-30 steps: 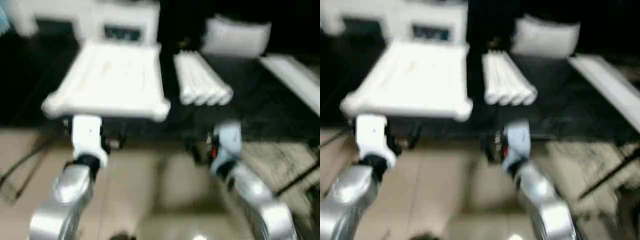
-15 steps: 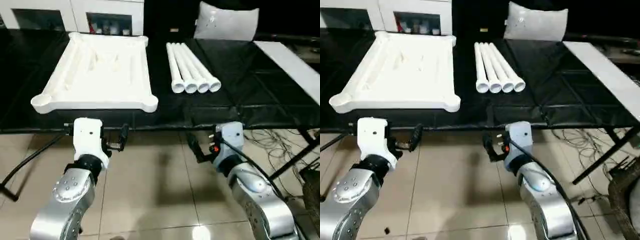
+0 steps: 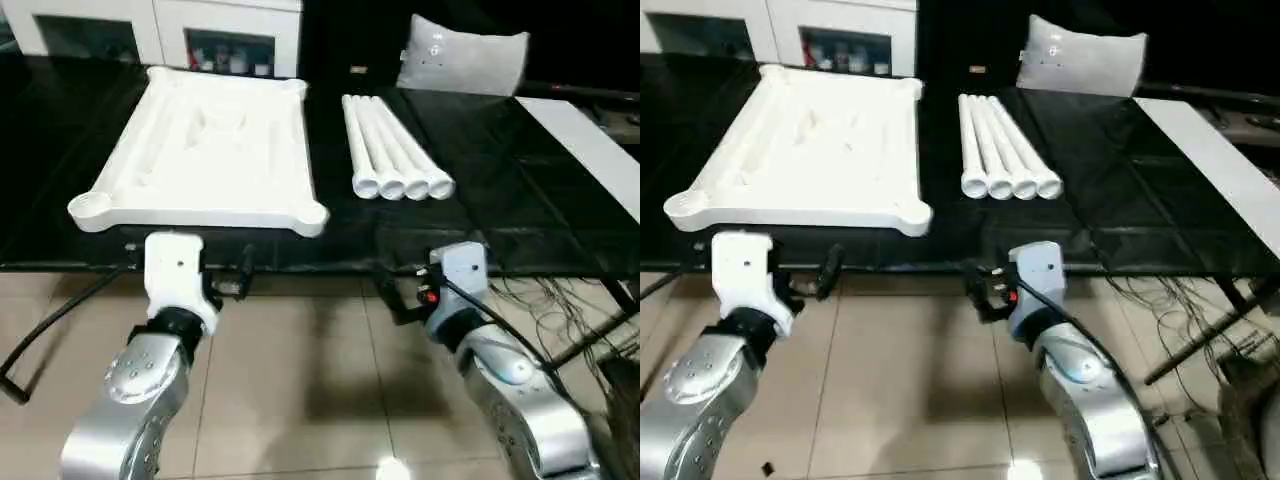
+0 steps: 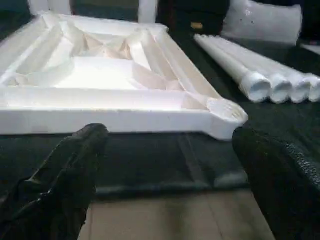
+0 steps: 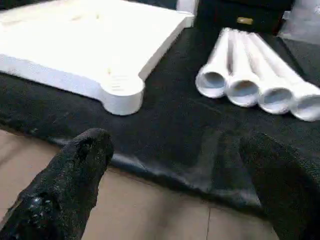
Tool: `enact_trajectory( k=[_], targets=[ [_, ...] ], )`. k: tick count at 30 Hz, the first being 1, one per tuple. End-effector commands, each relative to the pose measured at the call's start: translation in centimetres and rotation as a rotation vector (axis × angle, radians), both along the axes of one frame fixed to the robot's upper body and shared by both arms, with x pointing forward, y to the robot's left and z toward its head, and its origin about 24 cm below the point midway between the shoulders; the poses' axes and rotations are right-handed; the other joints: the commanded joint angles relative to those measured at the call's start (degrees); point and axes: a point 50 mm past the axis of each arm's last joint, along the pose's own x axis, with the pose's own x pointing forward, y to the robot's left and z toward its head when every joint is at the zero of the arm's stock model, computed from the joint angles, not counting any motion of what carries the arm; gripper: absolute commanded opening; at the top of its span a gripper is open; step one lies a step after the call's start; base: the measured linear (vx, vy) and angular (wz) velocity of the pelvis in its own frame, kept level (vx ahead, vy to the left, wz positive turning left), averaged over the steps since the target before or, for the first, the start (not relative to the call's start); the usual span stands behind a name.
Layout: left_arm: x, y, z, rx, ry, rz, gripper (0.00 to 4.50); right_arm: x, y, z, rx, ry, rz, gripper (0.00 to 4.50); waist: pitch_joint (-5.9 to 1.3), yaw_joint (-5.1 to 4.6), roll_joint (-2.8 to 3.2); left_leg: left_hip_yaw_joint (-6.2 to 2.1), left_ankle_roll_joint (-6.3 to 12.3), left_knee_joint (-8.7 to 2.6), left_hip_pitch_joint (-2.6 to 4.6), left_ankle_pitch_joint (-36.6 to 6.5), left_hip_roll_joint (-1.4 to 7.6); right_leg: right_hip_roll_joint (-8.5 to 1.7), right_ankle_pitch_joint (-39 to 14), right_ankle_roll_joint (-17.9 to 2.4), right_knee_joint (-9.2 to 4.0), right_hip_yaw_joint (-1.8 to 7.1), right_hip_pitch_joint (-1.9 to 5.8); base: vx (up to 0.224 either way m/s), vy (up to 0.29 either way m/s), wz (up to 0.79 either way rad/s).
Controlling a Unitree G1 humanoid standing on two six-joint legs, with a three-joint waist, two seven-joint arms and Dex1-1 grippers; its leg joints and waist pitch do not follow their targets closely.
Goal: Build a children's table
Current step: Move to table
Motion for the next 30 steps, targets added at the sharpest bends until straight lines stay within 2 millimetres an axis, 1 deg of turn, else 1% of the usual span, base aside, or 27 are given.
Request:
enact_trajectory(
  k=[1,2,3,4,5,6,7,8,9,10,11,13,14,15,17,18,20,21,22,23,24,25,26,27,28,29,30],
  targets=[
    [0.0,0.3,0.1,0.016,0.003,0.001,4.47,0.2,0.7,0.7,0.013,-0.032,0.036,4.5,-4.0,-1.25,1.98,-6.05,14.91,-5.03,7.65,10.8,5.02,-0.47,6.7,6.1,3.77,0.67,-1.53,0.158,0.019,0.35],
    [0.1,0.3,0.1,0.023,0.001,-0.008,4.47,0.2,0.7,0.8,0.024,-0.033,0.029,4.5,-4.89,-3.72,1.65,-10.92,23.03,-4.56,15.15,21.4,10.93,-0.4,-7.7,3.6,10.21,4.0,-11.44,0.158,0.019,0.35],
    [0.1,0.3,0.1,0.024,0.001,-0.01,4.47,0.2,0.7,0.8,0.023,-0.034,0.027,4.5,-3.26,-1.78,1.62,-7.27,19.78,-4.08,10.73,26.3,9.46,-0.75,-5.8,3.0,12.52,5.83,-12.57,0.12,0.018,0.18],
    [0.2,0.2,0.1,0.022,0.0,-0.018,4.47,0.2,0.7,0.8,0.019,-0.036,0.028,4.5,-3.49,-2.07,1.52,-5.51,17.93,-4.76,9.87,26.3,8.66,-0.57,-3.0,3.9,13.15,5.81,-12.9,0.08,0.028,0.14],
    [0.3,0.2,0.1,0.021,0.0,-0.025,4.47,0.2,0.7,0.8,0.017,-0.038,0.03,4.5,-2.86,-2.02,1.45,-2.61,13.83,-6.78,7.46,19.9,6.54,0.09,1.5,3.9,13.26,5.51,-12.3,0.08,0.028,0.14],
    [0.4,0.1,0.1,0.02,0.0,-0.037,4.47,0.1,0.7,0.9,0.017,-0.041,0.034,4.5,-2.58,-2.31,0.23,-2.0,13.6,-7.58,6.73,15.4,6.63,-0.3,4.3,3.2,11.96,6.36,-12.13,0.079,-0.015,-0.03],
    [0.4,0.0,0.2,0.016,0.0,-0.04,4.47,0.1,0.8,0.9,0.015,-0.043,0.037,4.5,-1.75,-2.23,-0.57,-0.59,12.5,-8.74,6.09,4.6,4.69,-1.25,7.2,0.3,7.43,7.5,-11.18,0.042,-0.086,-0.05],
    [0.4,-0.1,0.2,0.014,0.0,-0.041,4.47,0.1,0.8,0.9,0.012,-0.044,0.04,4.5,-1.84,-1.67,-3.11,1.77,7.69,-7.46,4.71,-10.0,1.78,-3.66,-0.9,-0.6,1.52,11.18,-7.93,0.042,-0.086,-0.05],
    [0.4,-0.2,0.1,0.013,0.001,-0.046,4.47,0.1,0.8,0.9,0.007,-0.046,0.044,4.5,-1.22,0.09,-3.69,2.17,2.61,1.58,5.6,-10.9,-0.76,-10.23,-37.3,-0.8,-5.3,17.37,-7.39,0.052,-0.118,0.03],
    [0.4,-0.2,0.1,0.013,0.001,-0.046,4.47,0.1,0.8,0.9,0.007,-0.046,0.044,4.5,-1.47,-0.02,-3.89,1.18,0.78,3.89,4.38,-8.5,-0.22,-12.12,-45.6,-3.9,-5.87,18.79,-5.92,0.073,-0.052,-0.06],
    [0.4,-0.3,0.1,0.013,0.001,-0.051,4.47,0.1,0.8,0.9,0.005,-0.047,0.045,4.5,-2.02,0.02,-4.3,-0.34,-2.71,4.7,1.16,-5.1,0.39,-11.76,-43.5,-8.1,-3.92,18.65,-2.79,0.073,-0.052,-0.06],
    [0.5,-0.4,0.1,0.013,0.001,-0.055,4.47,0.1,0.8,0.9,0.004,-0.047,0.045,4.5,-1.78,0.3,-3.01,-1.01,-4.4,2.83,0.49,-2.3,1.43,-9.51,-27.6,-16.0,-2.43,17.29,-2.75,0.061,0.013,-0.03],
    [0.5,-0.4,0.1,0.013,0.001,-0.055,4.47,0.1,0.8,0.9,0.004,-0.047,0.045,4.5,-1.57,-0.47,-1.7,-0.41,-4.69,-1.27,0.89,0.1,2.24,-5.82,-22.0,-18.0,-1.57,13.53,-3.73,0.058,0.019,0.02],
    [0.5,-0.6,0.2,0.012,0.0,-0.062,4.47,0.1,0.8,0.9,0.004,-0.047,0.046,4.5,-1.05,-1.87,0.78,-1.23,-5.5,-6.28,4.27,-5.6,5.05,-1.09,-17.3,-14.9,1.68,9.44,-7.81,0.067,0.077,0.01],
    [0.7,-0.9,0.5,0.009,-0.016,-0.079,4.47,0.1,0.9,0.9,-0.007,-0.047,0.059,4.5,-1.86,-4.63,0.89,-5.54,-2.25,-8.63,9.65,-15.3,8.63,-0.88,-5.6,-10.1,7.02,7.13,-10.62,0.11,0.103,0.04],
    [0.7,-0.9,0.5,0.009,-0.015,-0.08,4.47,0.1,0.9,0.9,-0.01,-0.048,0.06,4.5,-1.73,-5.28,0.92,-6.0,2.43,-8.79,10.47,-13.0,8.06,-1.38,-0.6,-7.8,7.6,6.78,-11.49,0.112,0.068,0.02],
    [0.7,-0.9,0.5,0.008,-0.015,-0.081,4.47,0.2,0.9,0.9,-0.012,-0.049,0.061,4.5,-1.73,-5.69,-0.58,-3.95,8.31,-7.92,10.16,-9.5,5.93,-2.61,2.2,-7.5,5.23,7.11,-10.53,0.094,0.046,0.02],
    [0.7,-0.9,0.4,0.008,-0.011,-0.085,4.47,0.2,0.9,1.0,-0.013,-0.052,0.061,4.5,-2.02,-5.58,-1.68,-2.32,9.18,-6.93,8.67,-8.5,4.49,-3.87,2.5,-8.9,3.16,8.27,-8.71,0.09,0.009,0.06],
    [0.6,-0.9,0.3,0.01,-0.008,-0.086,4.47,0.2,0.9,1.1,-0.013,-0.055,0.061,4.5,-2.74,-3.52,-2.85,0.97,8.28,-2.34,3.27,-3.9,0.13,-6.73,-1.9,-13.6,0.18,12.71,-2.33,0.071,-0.007,0.01],
    [0.6,-1.0,0.2,0.01,-0.007,-0.086,4.47,0.2,0.9,1.2,-0.013,-0.055,0.062,4.5,-3.39,-2.05,-3.57,0.8,4.6,2.41,-0.12,-1.1,0.82,-10.84,-10.4,-19.9,-2.41,16.45,1.39,0.071,-0.007,0.01],
    [0.7,-1.0,0.2,0.01,-0.007,-0.086,4.47,0.2,0.9,1.2,-0.014,-0.055,0.062,4.5,-3.56,-0.95,-2.97,-0.01,-0.05,4.3,-2.56,1.1,2.09,-11.59,-6.6,-24.3,-1.74,16.66,2.29,0.081,0.004,-0.08],
    [0.7,-1.0,0.2,0.009,-0.007,-0.085,4.47,0.1,0.8,1.2,-0.015,-0.055,0.062,4.5,-2.67,-0.74,-1.37,-0.35,-3.01,1.24,-2.07,3.4,3.9,-9.4,-3.2,-25.4,-1.09,13.59,0.23,0.092,0.02,-0.09],
    [0.7,-1.0,0.2,0.008,-0.007,-0.085,4.47,0.1,0.8,1.2,-0.015,-0.055,0.062,4.5,-2.67,-0.74,-1.37,-0.35,-3.01,1.24,-2.07,3.4,3.9,-9.4,-3.2,-25.4,-1.09,13.59,0.23,0.092,0.02,-0.09],
    [0.7,-1.1,0.2,0.001,-0.007,-0.084,4.47,0.1,0.8,1.1,-0.017,-0.054,0.061,4.5,-2.39,-2.61,1.63,-0.95,-2.04,-5.82,3.1,6.6,5.3,-0.25,-3.2,-16.9,3.17,6.61,-4.27,0.13,0.036,-0.06],
    [0.7,-1.1,0.2,0.0,-0.006,-0.086,4.47,0.1,0.8,1.1,-0.017,-0.054,0.06,4.5,-3.14,-4.85,1.39,-4.07,1.75,-6.38,7.9,8.1,7.43,1.06,-2.5,-13.1,6.37,5.81,-8.21,0.182,0.02,0.04],
    [0.7,-1.1,0.2,-0.001,-0.006,-0.086,4.47,0.0,0.8,1.1,-0.018,-0.054,0.06,4.5,-3.75,-4.95,1.32,-7.89,11.66,-5.72,12.47,11.8,10.23,-0.56,-4.5,-5.3,10.05,6.52,-12.66,0.182,0.02,0.04],
    [0.7,-1.1,0.2,-0.001,-0.004,-0.09,4.47,0.0,0.8,1.2,-0.019,-0.056,0.056,4.5,-3.04,-4.53,1.38,-6.55,16.21,-6.03,10.78,10.4,9.93,-1.51,-2.6,-1.4,11.51,6.66,-13.59,0.138,0.005,0.08]
  ],
)
